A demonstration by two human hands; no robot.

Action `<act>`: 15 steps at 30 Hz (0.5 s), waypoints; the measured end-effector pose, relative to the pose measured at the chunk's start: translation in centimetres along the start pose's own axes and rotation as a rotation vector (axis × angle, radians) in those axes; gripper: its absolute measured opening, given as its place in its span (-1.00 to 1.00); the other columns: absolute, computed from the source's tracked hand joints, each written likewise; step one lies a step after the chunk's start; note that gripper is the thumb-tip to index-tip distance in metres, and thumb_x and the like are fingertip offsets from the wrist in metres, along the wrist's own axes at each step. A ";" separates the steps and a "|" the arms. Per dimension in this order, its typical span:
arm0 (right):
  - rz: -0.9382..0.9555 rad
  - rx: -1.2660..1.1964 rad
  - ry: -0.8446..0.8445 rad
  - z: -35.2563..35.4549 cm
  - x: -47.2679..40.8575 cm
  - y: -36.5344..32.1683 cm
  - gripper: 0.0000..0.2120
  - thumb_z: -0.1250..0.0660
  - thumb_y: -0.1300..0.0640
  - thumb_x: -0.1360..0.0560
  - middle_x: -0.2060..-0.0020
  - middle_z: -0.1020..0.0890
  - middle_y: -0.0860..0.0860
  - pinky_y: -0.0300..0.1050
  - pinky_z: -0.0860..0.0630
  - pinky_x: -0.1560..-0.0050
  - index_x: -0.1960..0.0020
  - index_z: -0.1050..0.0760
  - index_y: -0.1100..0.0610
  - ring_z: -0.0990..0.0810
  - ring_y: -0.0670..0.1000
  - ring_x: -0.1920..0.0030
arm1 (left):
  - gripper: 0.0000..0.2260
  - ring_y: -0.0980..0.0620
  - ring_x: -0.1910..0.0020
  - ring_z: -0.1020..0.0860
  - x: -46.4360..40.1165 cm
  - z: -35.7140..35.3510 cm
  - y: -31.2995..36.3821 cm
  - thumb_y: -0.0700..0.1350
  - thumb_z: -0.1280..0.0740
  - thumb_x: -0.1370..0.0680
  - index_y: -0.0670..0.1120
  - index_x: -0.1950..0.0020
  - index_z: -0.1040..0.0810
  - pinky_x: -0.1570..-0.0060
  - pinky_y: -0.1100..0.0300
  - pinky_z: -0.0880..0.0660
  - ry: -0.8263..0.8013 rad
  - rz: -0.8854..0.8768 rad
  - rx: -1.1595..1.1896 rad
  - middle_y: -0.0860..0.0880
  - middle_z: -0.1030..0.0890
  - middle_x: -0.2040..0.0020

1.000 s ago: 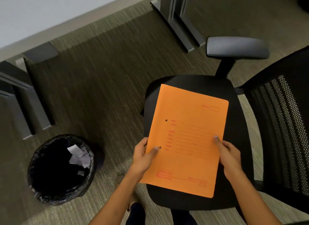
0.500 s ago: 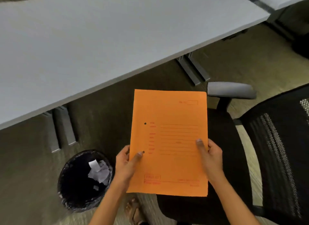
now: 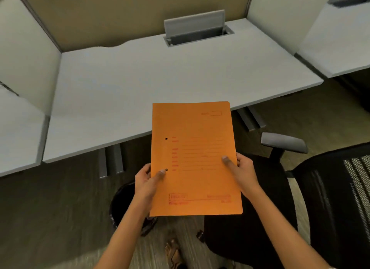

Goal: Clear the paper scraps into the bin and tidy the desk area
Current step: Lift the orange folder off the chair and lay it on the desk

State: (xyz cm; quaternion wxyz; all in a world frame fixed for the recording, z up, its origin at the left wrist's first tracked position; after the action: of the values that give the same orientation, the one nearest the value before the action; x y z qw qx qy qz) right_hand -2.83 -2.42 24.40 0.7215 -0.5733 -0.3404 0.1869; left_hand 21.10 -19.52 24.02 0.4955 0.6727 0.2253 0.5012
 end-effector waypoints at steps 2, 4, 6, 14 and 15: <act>0.006 0.006 -0.019 -1.2 0.5 -1.9 -0.78 -0.40 -0.06 -0.55 0.00 -0.74 -0.07 0.00 -0.69 0.07 -0.15 -0.60 -0.03 -0.73 -0.01 0.00 | -0.80 -0.17 0.02 -0.71 0.7 1.4 1.9 -0.20 -0.43 -0.56 -0.10 -0.16 -0.54 0.03 -0.20 -0.64 0.015 -0.011 0.015 -0.15 -0.71 -0.06; 0.020 0.011 -0.037 -2.0 0.8 -3.5 -0.79 -0.40 -0.05 -0.55 -0.02 -0.74 -0.04 0.10 -0.68 0.01 -0.16 -0.59 -0.03 -0.73 -0.01 0.00 | -0.79 -0.19 0.00 -0.70 1.2 2.3 3.5 -0.21 -0.43 -0.56 -0.13 -0.17 -0.54 0.00 -0.21 -0.64 0.020 -0.036 0.022 -0.17 -0.70 -0.07; 0.052 0.009 -0.054 -3.3 1.0 -5.6 -0.76 -0.38 -0.04 -0.56 -0.06 -0.73 -0.01 0.16 -0.67 -0.03 -0.20 -0.57 -0.01 -0.73 0.02 -0.03 | -0.81 -0.17 0.03 -0.71 1.5 3.7 5.4 -0.22 -0.43 -0.56 -0.14 -0.15 -0.55 0.04 -0.15 -0.66 0.022 -0.078 0.034 -0.16 -0.71 -0.05; 0.154 0.074 -0.028 -6.3 0.5 -11.4 -0.57 -0.43 -0.02 -0.53 -0.10 -0.68 0.03 0.12 -0.69 0.01 -0.33 -0.40 -0.01 -0.72 0.00 -0.01 | -0.74 -0.18 0.01 -0.72 2.1 6.6 9.9 -0.17 -0.47 -0.52 -0.13 -0.19 -0.54 0.11 -0.12 -0.68 0.002 -0.120 0.159 -0.14 -0.73 -0.05; 0.152 0.084 -0.024 -6.5 0.3 -11.7 -0.51 -0.44 -0.03 -0.52 -0.10 -0.67 0.01 0.09 -0.69 0.03 -0.38 -0.36 -0.03 -0.72 -0.01 -0.01 | -0.74 -0.19 0.00 -0.71 2.1 6.8 10.3 -0.17 -0.47 -0.53 -0.12 -0.19 -0.55 0.07 -0.16 -0.67 0.001 -0.118 0.170 -0.14 -0.73 -0.05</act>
State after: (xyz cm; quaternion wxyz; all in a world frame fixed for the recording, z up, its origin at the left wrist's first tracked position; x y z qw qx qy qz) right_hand 0.59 -9.99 34.97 0.7244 -0.5645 -0.2964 0.2621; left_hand 26.05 -25.02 34.12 0.4652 0.6976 0.3066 0.4506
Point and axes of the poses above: each hand's wrist, its own x-axis away from the middle knuckle, its own z-axis out of the back of the hand, y = z × x, the point moved 2 cm from there along -x, towards the middle knuckle
